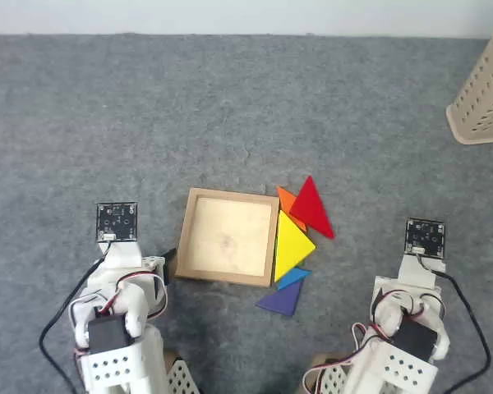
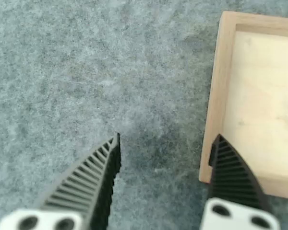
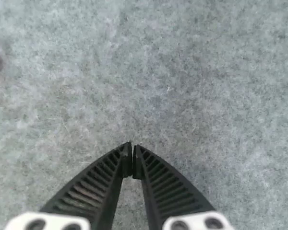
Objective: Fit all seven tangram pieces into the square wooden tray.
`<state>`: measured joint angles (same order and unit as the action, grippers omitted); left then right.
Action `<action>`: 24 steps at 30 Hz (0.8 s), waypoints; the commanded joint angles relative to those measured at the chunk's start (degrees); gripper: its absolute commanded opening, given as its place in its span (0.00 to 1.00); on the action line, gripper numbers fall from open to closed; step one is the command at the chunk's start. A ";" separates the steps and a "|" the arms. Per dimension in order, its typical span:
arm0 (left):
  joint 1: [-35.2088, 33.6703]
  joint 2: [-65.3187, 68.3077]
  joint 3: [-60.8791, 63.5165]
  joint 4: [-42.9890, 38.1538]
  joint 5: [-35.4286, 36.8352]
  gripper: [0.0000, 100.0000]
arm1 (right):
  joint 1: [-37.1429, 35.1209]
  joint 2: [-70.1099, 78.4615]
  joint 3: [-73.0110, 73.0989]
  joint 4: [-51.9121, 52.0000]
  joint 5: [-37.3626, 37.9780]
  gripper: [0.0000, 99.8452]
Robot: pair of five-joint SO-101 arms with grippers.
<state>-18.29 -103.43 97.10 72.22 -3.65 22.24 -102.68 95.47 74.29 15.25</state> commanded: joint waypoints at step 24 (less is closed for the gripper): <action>-10.11 -0.88 -0.48 -1.05 -16.26 0.28 | -25.27 -1.36 0.97 -6.64 -0.18 0.01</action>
<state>-25.49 -103.43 97.10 72.04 -12.00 4.31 -102.68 95.47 71.03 15.25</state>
